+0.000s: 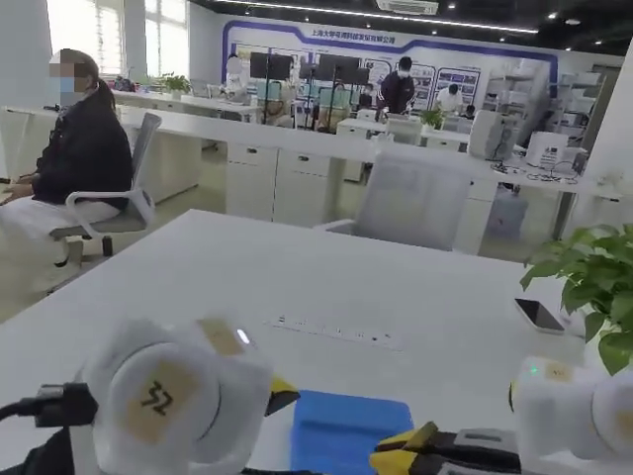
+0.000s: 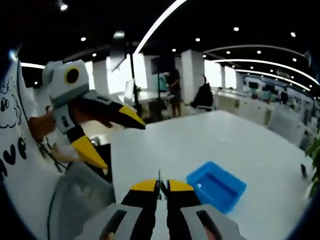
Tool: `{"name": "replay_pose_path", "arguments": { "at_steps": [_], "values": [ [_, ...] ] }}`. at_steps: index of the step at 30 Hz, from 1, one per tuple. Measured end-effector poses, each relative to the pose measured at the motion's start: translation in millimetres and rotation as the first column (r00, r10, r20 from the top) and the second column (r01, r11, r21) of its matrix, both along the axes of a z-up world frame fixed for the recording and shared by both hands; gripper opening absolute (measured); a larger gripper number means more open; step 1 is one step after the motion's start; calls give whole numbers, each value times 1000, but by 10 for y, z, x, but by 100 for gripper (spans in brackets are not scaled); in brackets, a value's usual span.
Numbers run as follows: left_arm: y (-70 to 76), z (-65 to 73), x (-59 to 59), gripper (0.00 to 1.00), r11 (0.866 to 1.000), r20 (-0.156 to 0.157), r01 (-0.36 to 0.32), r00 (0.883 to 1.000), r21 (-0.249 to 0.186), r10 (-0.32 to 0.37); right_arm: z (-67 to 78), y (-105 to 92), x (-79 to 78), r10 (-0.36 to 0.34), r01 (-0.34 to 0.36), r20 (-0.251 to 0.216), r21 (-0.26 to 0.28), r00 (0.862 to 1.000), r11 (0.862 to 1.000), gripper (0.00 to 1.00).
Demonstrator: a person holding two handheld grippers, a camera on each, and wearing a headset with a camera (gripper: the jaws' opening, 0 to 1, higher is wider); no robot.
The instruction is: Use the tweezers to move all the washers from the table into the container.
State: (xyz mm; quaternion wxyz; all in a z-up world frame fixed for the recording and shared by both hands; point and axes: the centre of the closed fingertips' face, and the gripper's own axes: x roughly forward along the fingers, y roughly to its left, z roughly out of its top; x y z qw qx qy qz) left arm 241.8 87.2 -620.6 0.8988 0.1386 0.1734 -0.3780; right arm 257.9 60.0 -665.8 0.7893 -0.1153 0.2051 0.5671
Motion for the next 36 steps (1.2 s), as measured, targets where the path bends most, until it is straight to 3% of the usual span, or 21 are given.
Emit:
{"name": "replay_pose_path", "arguments": {
  "at_steps": [4,7,9,10,12,14,16,19,22,29,32,36],
  "values": [
    [-160,60,-28,36,995,-30,90,995,-50,-91,20,11,-116,51,-51,-9,-10,999,999,3],
    [-263,39,-71,28,984,-55,171,983,-40,-173,15,28,-184,87,-86,2,-33,996,996,3],
    [-346,23,-116,24,970,-70,240,967,-46,-243,1,54,-239,109,-109,8,-52,994,993,3],
    [-385,-1,-154,20,959,-92,278,955,-50,-282,-10,62,-261,121,-121,6,-58,993,991,3],
    [-433,-54,-181,14,942,-105,335,936,-33,-336,-34,69,-298,143,-142,4,-70,990,987,3],
    [-455,-104,-165,13,939,-113,343,933,-15,-343,-74,73,-330,163,-162,-2,-88,987,983,3],
    [-512,-140,-187,12,925,-122,379,918,-16,-378,-113,73,-356,181,-181,-7,-106,983,978,3],
    [-588,-171,-227,11,898,-112,440,892,3,-437,-187,65,-398,208,-209,-22,-137,978,968,3],
    [-627,-186,-242,6,883,-101,468,880,19,-464,-260,55,-428,231,-235,-43,-158,972,959,3],
    [-650,-292,-322,0,833,-117,550,833,59,-542,-393,14,-460,252,-261,-65,-202,965,944,3],
    [-646,-337,-304,0,833,-122,550,832,60,-541,-465,-14,-453,253,-263,-70,-226,965,938,3],
    [-615,-441,-254,0,827,-109,553,833,102,-543,-567,-77,-369,236,-242,-57,-258,970,935,4]
  ]
}}
